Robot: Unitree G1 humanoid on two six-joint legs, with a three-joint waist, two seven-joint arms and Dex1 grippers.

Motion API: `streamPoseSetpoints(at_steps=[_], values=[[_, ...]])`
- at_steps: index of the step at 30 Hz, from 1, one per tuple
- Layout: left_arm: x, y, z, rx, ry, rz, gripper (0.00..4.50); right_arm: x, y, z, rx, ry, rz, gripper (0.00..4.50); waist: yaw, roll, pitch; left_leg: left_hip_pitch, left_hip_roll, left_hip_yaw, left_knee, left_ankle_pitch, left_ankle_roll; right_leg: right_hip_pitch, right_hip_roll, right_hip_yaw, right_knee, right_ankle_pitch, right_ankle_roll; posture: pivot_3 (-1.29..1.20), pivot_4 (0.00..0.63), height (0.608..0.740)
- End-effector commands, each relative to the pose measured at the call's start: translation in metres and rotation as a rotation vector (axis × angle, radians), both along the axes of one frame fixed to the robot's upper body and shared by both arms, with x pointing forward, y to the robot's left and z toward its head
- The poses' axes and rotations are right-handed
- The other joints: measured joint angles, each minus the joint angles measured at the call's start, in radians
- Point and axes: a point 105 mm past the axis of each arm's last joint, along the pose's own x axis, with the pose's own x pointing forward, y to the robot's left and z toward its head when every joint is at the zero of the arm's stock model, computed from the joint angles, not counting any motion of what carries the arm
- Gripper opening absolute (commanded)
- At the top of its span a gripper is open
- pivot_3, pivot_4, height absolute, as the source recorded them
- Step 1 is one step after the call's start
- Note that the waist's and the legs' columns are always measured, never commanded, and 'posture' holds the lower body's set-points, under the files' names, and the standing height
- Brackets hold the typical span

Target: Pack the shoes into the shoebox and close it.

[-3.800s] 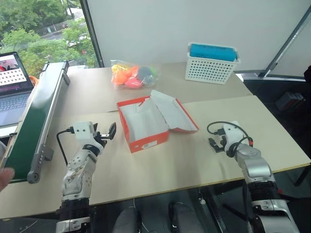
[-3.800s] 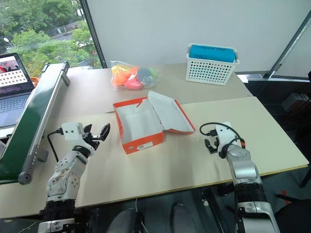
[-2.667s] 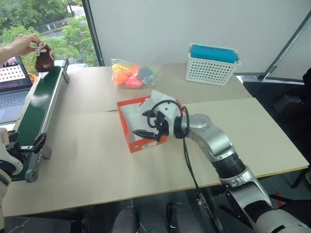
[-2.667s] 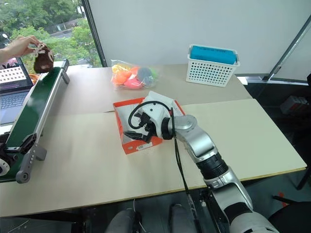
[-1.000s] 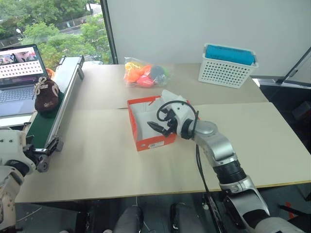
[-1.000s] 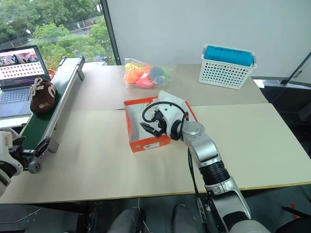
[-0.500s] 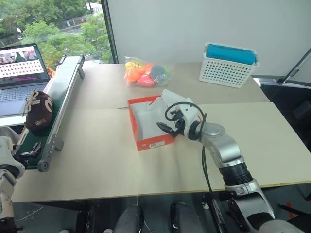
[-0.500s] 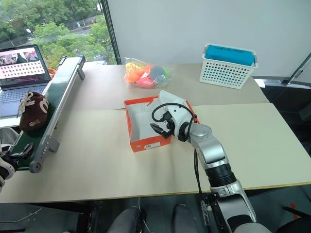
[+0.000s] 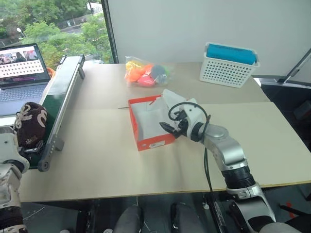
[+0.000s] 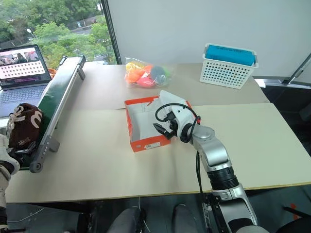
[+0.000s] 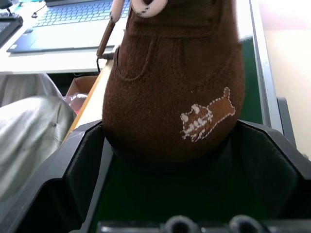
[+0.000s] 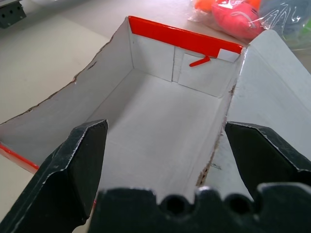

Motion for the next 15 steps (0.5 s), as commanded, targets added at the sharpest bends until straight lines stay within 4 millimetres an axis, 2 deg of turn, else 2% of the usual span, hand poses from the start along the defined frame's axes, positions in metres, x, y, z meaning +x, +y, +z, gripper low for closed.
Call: streamPoseSetpoints(at_steps=[1, 4, 8, 9, 11, 13, 15], values=[[0.011, -0.014, 0.013, 0.015, -0.062, -0.051, 3.47, 0.0, -0.002, 0.019, 0.027, -0.062, -0.003, 4.5, 0.01, 0.0, 0.0, 0.0, 0.0, 0.0, 0.0, 0.0, 0.0, 0.0, 0.0, 0.0, 0.0, 0.0, 0.0, 0.0, 0.15, 0.74], [0.014, -0.017, 0.016, 0.003, -0.085, -0.061, 3.34, 0.0, -0.002, 0.019, 0.026, -0.061, -0.003, 4.5, 0.017, 0.0, 0.0, 0.0, 0.0, 0.0, 0.0, 0.0, 0.0, 0.0, 0.0, 0.0, 0.0, 0.0, 0.0, 0.0, 0.15, 0.74], [0.02, -0.03, 0.035, -0.043, -0.208, -0.107, 3.34, 0.0, -0.002, 0.019, 0.026, -0.06, -0.005, 4.5, 0.019, 0.0, 0.0, 0.0, 0.0, 0.0, 0.0, 0.0, 0.0, 0.0, 0.0, -0.001, 0.0, 0.001, 0.0, 0.0, 0.15, 0.74], [0.024, -0.044, 0.045, -0.092, -0.276, -0.157, 3.34, 0.001, -0.002, 0.019, 0.038, -0.052, -0.011, 4.5, 0.017, -0.001, 0.0, -0.001, 0.0, 0.0, 0.001, 0.0, 0.0, 0.0, 0.0, -0.001, -0.001, 0.001, 0.0, 0.0, 0.15, 0.74], [0.033, -0.078, 0.056, -0.23, -0.372, -0.266, 3.34, 0.009, -0.002, 0.032, 0.306, 0.082, -0.073, 4.5, 0.015, -0.001, 0.0, -0.001, 0.0, 0.0, 0.001, 0.0, 0.0, 0.0, 0.0, 0.0, -0.001, 0.001, 0.0, 0.0, 0.15, 0.74], [0.038, -0.103, 0.058, -0.28, -0.387, -0.345, 3.34, 0.006, 0.01, 0.042, 0.523, 0.225, -0.021, 4.5, 0.013, -0.002, 0.0, -0.003, 0.001, 0.0, 0.002, 0.0, 0.0, 0.0, 0.0, 0.001, -0.002, 0.002, 0.0, 0.0, 0.15, 0.74], [0.045, -0.128, 0.06, -0.341, -0.406, -0.394, 3.34, 0.0, 0.023, 0.047, 0.61, 0.321, 0.042, 4.5, 0.008, -0.002, 0.0, -0.004, 0.001, 0.0, 0.002, 0.0, 0.0, -0.002, 0.001, 0.002, -0.001, 0.004, -0.001, 0.0, 0.15, 0.74]])
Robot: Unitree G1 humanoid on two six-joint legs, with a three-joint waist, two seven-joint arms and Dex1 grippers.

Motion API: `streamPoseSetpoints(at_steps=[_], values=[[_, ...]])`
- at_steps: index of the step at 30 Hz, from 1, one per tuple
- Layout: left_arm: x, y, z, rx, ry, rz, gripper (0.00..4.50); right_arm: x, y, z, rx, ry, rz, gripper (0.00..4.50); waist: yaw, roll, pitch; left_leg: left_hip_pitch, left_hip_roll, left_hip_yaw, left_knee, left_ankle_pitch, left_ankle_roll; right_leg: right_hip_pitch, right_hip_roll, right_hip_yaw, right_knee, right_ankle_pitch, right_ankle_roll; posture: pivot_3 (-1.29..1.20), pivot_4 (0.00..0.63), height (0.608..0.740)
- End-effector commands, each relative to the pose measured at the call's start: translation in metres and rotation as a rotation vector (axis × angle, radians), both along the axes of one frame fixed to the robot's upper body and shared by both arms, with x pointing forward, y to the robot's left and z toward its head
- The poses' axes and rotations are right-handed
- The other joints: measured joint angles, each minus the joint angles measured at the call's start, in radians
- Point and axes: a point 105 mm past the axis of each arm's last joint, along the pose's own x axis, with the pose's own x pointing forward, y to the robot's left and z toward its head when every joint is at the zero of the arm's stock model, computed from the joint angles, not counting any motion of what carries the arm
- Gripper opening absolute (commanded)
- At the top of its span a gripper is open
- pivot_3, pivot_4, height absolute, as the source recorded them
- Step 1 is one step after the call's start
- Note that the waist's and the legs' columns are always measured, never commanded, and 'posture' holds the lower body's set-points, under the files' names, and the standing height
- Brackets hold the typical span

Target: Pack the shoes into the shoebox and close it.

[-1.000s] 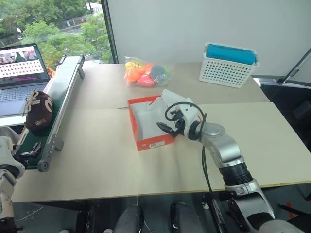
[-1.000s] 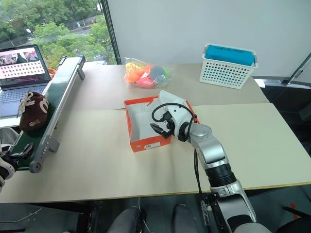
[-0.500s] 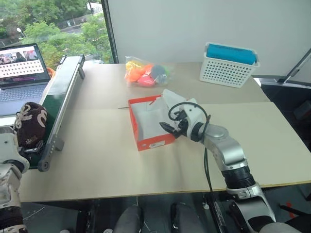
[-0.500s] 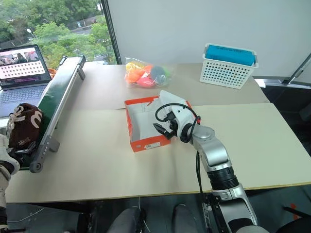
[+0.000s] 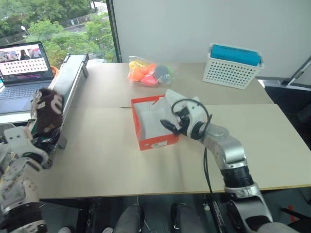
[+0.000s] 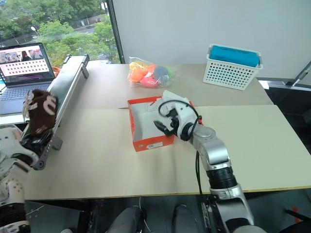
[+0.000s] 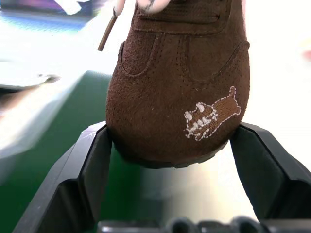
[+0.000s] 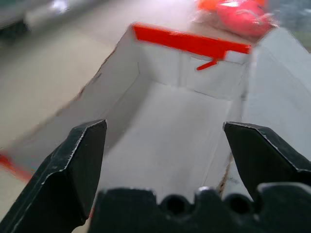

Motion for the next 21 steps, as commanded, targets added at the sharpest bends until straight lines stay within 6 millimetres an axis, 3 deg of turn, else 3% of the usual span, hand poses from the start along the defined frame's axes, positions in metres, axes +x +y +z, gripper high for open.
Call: streamPoseSetpoints(at_steps=[1, 7, 11, 14, 21], values=[[0.01, -0.046, 0.028, -0.063, -0.105, -0.127, 3.34, -0.01, 0.016, 0.023, 0.214, 0.118, 0.11, 4.5, -0.004, 0.0, 0.0, 0.001, 0.0, 0.0, 0.0, 0.0, 0.0, 0.001, 0.001, 0.001, 0.0, 0.0, 0.0, 0.0, 0.15, 0.74], [0.026, -0.15, 0.042, -0.169, -0.133, -0.405, 3.34, -0.017, 0.046, 0.035, 0.332, 0.27, 0.183, 4.5, -0.004, 0.0, 0.0, 0.001, -0.001, 0.002, 0.0, 0.0, 0.001, 0.001, 0.001, 0.003, 0.001, 0.0, 0.0, 0.0, 0.15, 0.74], [0.019, -0.192, 0.038, -0.248, -0.124, -0.558, 3.34, -0.013, 0.044, 0.034, 0.326, 0.275, 0.136, 4.5, -0.013, 0.0, 0.0, 0.001, -0.002, 0.003, 0.0, 0.0, 0.002, 0.001, 0.002, 0.007, 0.001, 0.0, 0.001, 0.0, 0.15, 0.74], [0.012, -0.208, 0.034, -0.28, -0.102, -0.635, 3.34, -0.003, 0.033, 0.038, 0.382, 0.273, 0.068, 4.5, -0.026, 0.0, 0.0, 0.002, -0.001, 0.005, 0.0, -0.001, 0.002, 0.001, 0.004, 0.008, 0.001, 0.0, 0.001, 0.0, 0.15, 0.74], [0.009, -0.216, 0.025, -0.26, -0.053, -0.698, 3.34, 0.008, 0.011, 0.058, 0.449, 0.224, -0.018, 4.5, -0.029, 0.0, 0.0, 0.004, 0.003, 0.007, 0.0, -0.001, 0.003, 0.001, 0.008, 0.009, 0.001, 0.001, 0.0, 0.0, 0.15, 0.74]])
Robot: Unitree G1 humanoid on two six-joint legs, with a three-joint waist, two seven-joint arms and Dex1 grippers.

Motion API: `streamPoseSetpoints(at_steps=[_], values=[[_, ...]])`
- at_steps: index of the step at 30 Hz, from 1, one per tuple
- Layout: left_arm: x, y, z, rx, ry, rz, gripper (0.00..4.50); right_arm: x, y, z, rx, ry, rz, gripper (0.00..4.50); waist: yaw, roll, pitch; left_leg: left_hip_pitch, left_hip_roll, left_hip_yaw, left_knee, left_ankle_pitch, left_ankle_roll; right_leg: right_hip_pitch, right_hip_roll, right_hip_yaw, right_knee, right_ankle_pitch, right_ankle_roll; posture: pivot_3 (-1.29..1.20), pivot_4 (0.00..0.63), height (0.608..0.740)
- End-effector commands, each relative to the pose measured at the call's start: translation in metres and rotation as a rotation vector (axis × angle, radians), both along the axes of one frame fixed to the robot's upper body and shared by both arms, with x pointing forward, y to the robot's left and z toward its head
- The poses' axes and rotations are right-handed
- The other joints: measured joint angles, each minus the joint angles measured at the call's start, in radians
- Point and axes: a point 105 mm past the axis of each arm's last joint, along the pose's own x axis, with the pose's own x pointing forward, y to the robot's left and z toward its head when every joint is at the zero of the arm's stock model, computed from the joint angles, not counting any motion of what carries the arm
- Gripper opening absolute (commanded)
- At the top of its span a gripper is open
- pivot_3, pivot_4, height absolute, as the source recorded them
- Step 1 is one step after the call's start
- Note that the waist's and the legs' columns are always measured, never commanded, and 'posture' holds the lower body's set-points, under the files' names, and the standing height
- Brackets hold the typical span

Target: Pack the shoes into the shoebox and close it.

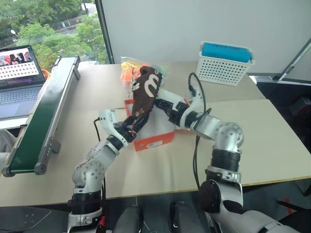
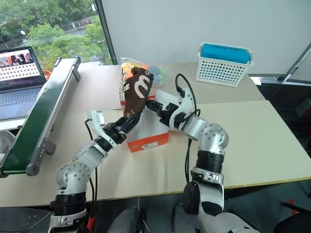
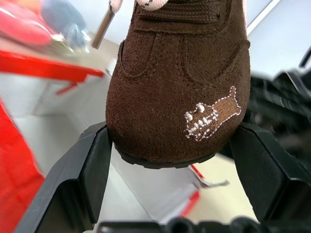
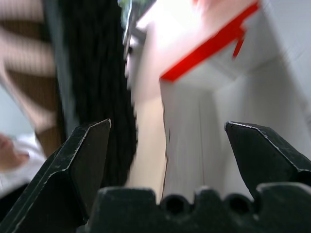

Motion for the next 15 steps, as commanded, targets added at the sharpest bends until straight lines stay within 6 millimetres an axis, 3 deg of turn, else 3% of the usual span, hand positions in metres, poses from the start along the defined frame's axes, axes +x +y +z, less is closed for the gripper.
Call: streamPoseSetpoints(at_steps=[1, 15], values=[[-0.006, -0.008, 0.01, 0.025, -0.05, -0.058, 3.34, 0.0, 0.004, 0.033, 0.081, -0.092, 0.001, 4.5, 0.002, 0.0, 0.0, 0.0, 0.001, 0.0, 0.0, 0.0, 0.0, 0.0, 0.001, 0.0, 0.0, 0.0, 0.0, 0.0, 0.15, 0.74], [0.003, -0.003, -0.001, 0.046, -0.014, -0.026, 3.34, -0.013, 0.004, 0.044, 0.135, -0.117, 0.032, 4.5, 0.006, 0.0, 0.0, 0.0, 0.003, 0.003, 0.0, 0.0, 0.001, 0.0, 0.003, 0.001, -0.002, 0.0, 0.0, 0.0, 0.15, 0.74]])
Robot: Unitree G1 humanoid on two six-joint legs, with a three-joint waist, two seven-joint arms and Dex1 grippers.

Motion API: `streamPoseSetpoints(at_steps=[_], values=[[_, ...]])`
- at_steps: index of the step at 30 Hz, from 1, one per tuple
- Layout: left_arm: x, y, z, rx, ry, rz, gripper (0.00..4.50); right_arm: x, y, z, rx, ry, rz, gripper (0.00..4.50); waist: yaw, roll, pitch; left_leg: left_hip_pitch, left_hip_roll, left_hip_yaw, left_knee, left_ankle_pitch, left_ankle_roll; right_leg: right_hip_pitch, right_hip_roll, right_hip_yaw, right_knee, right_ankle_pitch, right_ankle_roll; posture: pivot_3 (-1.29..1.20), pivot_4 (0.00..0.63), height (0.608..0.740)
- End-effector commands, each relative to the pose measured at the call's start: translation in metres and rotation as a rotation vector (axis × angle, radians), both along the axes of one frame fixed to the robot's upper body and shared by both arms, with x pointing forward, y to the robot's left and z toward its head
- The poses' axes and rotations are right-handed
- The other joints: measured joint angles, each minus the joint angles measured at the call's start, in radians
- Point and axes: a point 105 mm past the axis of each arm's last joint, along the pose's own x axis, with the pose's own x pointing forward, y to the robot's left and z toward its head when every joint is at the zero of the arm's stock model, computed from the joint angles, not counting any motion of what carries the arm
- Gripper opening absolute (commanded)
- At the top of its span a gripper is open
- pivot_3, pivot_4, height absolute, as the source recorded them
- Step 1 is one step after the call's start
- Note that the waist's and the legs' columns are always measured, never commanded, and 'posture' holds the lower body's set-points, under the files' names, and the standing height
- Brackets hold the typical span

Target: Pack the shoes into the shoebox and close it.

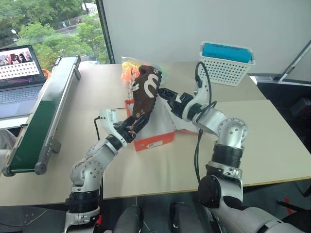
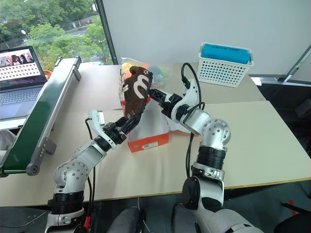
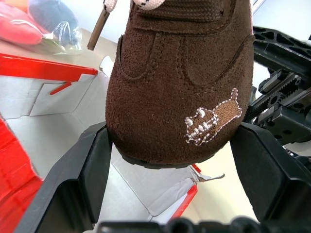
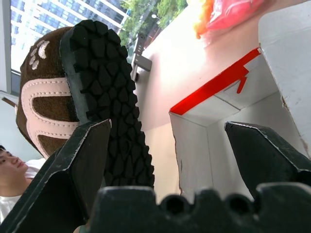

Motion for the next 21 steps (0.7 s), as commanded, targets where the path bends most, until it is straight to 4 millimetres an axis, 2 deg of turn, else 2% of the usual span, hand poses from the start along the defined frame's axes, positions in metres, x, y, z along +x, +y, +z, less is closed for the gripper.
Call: streamPoseSetpoints(at_steps=[1, 5, 10, 16, 21], values=[[0.002, -0.002, -0.004, 0.021, 0.01, -0.002, 3.34, -0.012, 0.006, 0.032, 0.102, -0.11, 0.052, 4.5, 0.0, 0.0, 0.0, 0.0, 0.001, 0.0, 0.0, 0.0, 0.0, 0.0, 0.0, 0.0, 0.0, 0.0, 0.0, 0.0, 0.15, 0.74], [0.003, 0.0, -0.006, 0.018, 0.02, 0.013, 3.34, -0.013, 0.003, 0.036, 0.152, -0.107, 0.051, 4.5, 0.0, 0.0, 0.0, 0.0, 0.001, 0.002, 0.0, 0.0, 0.0, 0.0, 0.0, 0.001, 0.0, 0.0, 0.0, 0.0, 0.15, 0.74], [0.003, 0.0, -0.005, 0.014, 0.017, 0.015, 3.34, -0.016, 0.002, 0.032, 0.135, -0.098, 0.057, 4.5, 0.001, 0.0, 0.0, 0.0, 0.004, 0.003, 0.0, -0.001, 0.001, 0.0, 0.003, 0.001, -0.001, 0.001, -0.001, 0.0, 0.15, 0.74], [0.003, 0.0, -0.003, 0.02, 0.011, 0.019, 3.34, -0.017, 0.01, -0.005, -0.086, -0.05, 0.082, 4.5, 0.0, 0.0, 0.0, 0.0, 0.005, 0.006, 0.0, -0.001, 0.001, 0.0, 0.004, 0.003, -0.001, 0.001, -0.001, 0.0, 0.15, 0.74], [0.001, 0.0, -0.002, 0.027, 0.008, 0.022, 3.34, -0.015, 0.014, -0.007, -0.101, -0.065, 0.093, 4.5, 0.0, 0.0, 0.0, 0.001, 0.006, 0.007, 0.0, -0.001, 0.001, -0.001, 0.005, 0.004, -0.001, 0.001, -0.002, 0.0, 0.15, 0.74]])
